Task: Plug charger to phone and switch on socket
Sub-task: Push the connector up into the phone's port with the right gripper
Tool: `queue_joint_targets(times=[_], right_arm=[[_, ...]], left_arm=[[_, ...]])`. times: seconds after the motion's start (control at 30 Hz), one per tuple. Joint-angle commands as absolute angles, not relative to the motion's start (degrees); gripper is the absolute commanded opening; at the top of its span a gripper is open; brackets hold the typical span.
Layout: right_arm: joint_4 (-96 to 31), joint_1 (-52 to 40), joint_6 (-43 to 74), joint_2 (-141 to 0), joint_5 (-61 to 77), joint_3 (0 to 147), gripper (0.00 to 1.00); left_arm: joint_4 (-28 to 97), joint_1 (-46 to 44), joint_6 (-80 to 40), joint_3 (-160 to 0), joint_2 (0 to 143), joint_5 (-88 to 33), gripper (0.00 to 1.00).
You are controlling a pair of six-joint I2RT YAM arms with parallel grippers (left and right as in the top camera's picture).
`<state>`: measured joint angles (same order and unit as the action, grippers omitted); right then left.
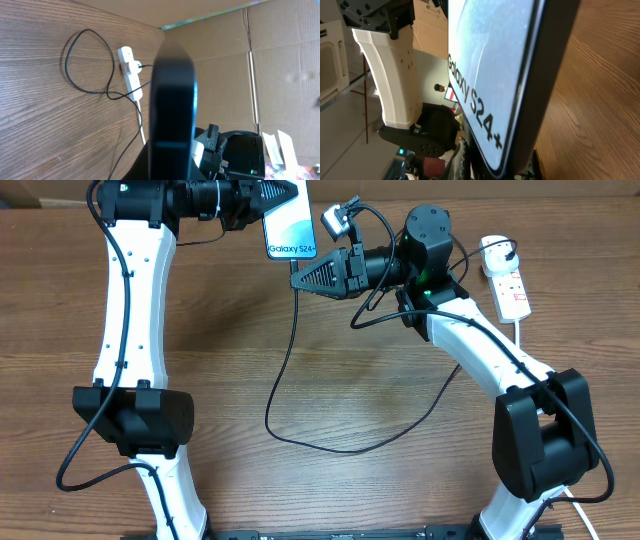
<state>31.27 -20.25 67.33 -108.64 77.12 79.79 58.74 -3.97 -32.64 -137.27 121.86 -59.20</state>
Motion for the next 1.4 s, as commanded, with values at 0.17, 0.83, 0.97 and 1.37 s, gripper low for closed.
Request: queue_joint_targets(times=[0.17, 0.83, 0.97, 1.37], right_arm=[[31.70, -18.61, 67.53, -107.57, 69.47, 79.99, 0.04], [31.66, -18.61, 67.55, -107.57, 69.49, 79.99, 0.17], [31.66, -18.61, 67.53, -107.57, 69.52, 79.99, 0.38], [32.18, -18.61, 67.26, -107.57, 72.51, 79.99, 0.66]], left_arm=[[60.66, -5.06, -30.79, -137.71, 121.49, -66.15, 0.04], [61.45, -5.06, -29.93, -137.71, 121.49, -65.17, 0.04], [61.25, -5.06, -29.95, -137.71, 121.49, -62.89, 0.04], [58.15, -4.40, -28.05, -137.71, 121.51, -48.07, 0.04]])
